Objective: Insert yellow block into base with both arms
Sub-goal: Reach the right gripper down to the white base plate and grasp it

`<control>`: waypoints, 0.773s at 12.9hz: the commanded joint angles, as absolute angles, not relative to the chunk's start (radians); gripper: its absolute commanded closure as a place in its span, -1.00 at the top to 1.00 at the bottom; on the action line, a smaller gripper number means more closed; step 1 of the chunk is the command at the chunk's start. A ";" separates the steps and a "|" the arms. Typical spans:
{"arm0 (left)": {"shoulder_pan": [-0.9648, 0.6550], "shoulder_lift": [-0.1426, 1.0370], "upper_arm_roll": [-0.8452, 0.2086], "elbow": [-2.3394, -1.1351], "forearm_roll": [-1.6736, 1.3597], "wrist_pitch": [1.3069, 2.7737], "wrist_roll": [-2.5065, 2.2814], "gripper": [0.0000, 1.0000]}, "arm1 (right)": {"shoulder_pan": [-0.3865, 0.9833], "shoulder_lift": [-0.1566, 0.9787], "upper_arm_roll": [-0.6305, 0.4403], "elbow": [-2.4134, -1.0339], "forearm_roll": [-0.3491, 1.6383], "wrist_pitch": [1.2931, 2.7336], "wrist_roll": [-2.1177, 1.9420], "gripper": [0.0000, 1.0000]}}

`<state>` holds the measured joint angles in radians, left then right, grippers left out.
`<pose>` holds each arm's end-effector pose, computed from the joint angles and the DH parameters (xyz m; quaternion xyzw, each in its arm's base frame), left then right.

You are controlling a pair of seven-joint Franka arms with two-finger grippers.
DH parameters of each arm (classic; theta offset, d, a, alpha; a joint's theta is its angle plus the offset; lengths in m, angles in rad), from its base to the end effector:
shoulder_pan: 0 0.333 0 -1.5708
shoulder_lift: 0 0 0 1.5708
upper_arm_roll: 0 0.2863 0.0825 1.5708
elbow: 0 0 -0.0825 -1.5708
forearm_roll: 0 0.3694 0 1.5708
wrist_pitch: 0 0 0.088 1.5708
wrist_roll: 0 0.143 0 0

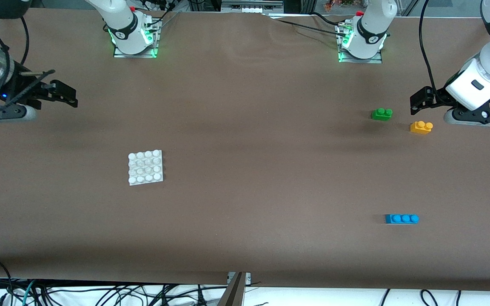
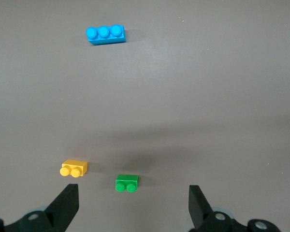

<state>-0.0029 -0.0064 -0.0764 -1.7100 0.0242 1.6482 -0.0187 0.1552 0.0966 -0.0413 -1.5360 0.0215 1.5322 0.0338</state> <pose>0.5363 -0.0394 0.5051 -0.9990 0.0315 0.0271 0.0136 0.5527 0.0672 0.5185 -0.9979 -0.0399 0.0506 0.0050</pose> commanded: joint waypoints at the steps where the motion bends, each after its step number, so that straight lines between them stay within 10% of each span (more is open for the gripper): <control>1: -0.003 -0.017 -0.071 -1.717 -0.006 1.640 -0.008 1.00 | 0.186 0.150 -0.040 -1.546 0.017 1.600 0.076 1.00; 10: -0.003 -0.017 -0.071 -1.717 -0.006 1.640 -0.008 1.00 | 0.184 0.276 -0.037 -1.908 0.018 2.170 0.127 1.00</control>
<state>-0.0029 -0.0064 -0.0764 -1.7102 0.0242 1.6467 -0.0187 0.1856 0.2560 -0.0413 -1.8726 0.0215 2.1014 0.1060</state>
